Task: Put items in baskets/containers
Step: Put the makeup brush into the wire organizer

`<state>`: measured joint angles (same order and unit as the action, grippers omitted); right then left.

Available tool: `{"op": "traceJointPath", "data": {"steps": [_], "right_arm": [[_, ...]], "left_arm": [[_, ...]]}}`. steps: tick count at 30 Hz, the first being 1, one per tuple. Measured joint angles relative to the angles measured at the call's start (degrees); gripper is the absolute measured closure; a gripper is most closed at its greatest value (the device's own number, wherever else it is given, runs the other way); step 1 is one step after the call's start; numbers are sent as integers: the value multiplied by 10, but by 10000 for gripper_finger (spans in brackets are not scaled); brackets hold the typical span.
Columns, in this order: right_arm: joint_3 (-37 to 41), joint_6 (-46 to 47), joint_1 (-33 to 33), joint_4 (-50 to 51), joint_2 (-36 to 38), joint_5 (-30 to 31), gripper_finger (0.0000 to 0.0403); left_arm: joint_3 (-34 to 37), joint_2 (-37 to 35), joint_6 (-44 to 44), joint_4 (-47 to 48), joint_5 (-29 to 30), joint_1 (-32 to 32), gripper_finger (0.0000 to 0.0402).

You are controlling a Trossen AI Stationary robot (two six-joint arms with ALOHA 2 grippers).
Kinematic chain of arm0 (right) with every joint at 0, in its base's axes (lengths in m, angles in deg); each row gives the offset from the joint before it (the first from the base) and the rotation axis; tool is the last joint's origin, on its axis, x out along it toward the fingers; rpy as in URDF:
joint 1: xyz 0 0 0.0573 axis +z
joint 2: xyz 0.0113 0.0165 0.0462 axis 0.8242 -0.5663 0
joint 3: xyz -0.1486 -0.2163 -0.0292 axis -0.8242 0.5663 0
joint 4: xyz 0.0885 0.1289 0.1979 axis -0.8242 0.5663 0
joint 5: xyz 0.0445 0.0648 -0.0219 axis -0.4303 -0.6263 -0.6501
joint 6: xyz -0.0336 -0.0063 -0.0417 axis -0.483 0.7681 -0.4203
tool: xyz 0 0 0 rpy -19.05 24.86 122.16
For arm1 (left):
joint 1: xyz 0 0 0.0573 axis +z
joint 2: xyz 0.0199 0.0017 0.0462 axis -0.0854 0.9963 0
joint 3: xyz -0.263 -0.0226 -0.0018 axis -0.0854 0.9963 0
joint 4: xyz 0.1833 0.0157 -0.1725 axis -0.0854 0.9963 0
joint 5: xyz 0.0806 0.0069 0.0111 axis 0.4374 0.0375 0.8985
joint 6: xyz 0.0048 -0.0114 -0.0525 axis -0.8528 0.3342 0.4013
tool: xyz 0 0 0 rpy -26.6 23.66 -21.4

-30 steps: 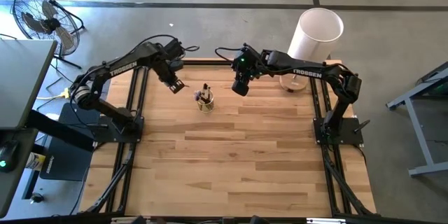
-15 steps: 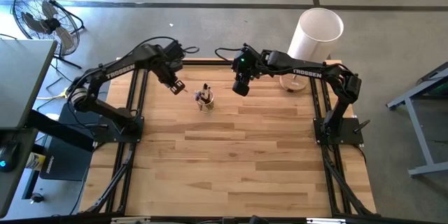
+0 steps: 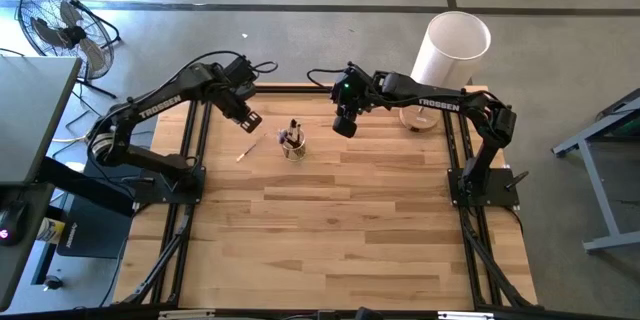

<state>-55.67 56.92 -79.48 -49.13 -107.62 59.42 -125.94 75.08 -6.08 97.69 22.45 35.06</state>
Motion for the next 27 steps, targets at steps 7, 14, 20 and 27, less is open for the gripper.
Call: {"op": "traceJointPath", "data": {"steps": [7,14,20,27], "right_arm": [[0,-1,0,0,0,-2,284],[0,-1,0,0,0,-3,284],[0,-1,0,0,0,-3,284],[0,1,0,-1,0,-3,284]], "left_arm": [[5,2,15,3,-15,-10,401],[68,2,37,0,-6,-35,366],[161,2,65,-56,12,-62,302],[253,2,80,-101,28,-70,285]]}}
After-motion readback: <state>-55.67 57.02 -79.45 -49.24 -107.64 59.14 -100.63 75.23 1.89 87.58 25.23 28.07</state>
